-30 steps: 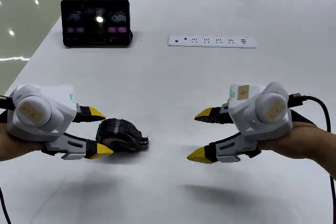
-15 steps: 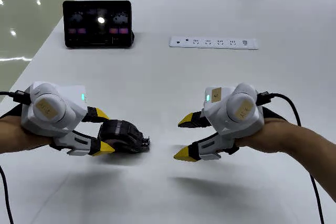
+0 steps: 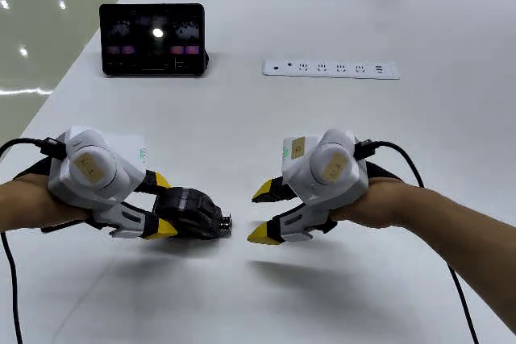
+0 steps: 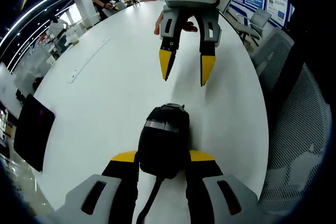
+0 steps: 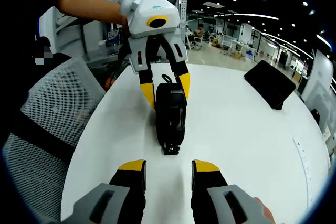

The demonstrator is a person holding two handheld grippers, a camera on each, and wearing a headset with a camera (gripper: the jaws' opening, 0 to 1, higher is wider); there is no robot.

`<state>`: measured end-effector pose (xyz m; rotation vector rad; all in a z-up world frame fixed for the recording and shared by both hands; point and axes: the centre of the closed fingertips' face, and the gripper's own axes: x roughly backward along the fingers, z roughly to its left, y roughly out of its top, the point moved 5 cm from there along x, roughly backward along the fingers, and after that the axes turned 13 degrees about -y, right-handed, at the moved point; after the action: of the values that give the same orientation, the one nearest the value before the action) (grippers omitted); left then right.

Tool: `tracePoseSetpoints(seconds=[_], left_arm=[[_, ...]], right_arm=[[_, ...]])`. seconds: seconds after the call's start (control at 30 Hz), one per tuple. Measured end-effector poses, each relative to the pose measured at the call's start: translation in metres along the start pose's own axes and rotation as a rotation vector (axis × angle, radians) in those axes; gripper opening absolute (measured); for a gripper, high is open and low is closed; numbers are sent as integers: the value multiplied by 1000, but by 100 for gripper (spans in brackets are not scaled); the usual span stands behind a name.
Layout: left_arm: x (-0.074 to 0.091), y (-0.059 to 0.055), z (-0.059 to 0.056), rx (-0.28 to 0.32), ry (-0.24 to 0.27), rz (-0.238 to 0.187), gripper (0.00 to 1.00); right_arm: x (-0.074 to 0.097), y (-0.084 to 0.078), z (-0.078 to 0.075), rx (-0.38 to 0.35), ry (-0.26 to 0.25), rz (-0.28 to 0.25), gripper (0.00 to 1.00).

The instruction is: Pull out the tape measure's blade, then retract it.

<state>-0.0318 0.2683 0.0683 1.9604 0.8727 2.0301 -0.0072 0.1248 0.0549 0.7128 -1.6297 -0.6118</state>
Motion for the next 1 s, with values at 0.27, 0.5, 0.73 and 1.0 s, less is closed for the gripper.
tracePoseSetpoints(seconds=[0.27, 0.5, 0.73, 1.0], left_arm=[[-1, -1, 1, -3, -27, 0, 28], [-1, -2, 2, 5, -37, 3, 27], [-2, -3, 3, 9, -44, 7, 27], [-3, -4, 4, -2, -44, 37, 25]], right_arm=[[-19, 3, 3, 39, 23, 18, 25], [-31, 3, 4, 57, 39, 40, 23], [-39, 2, 4, 70, 50, 55, 18], [-45, 3, 6, 77, 61, 65, 15]])
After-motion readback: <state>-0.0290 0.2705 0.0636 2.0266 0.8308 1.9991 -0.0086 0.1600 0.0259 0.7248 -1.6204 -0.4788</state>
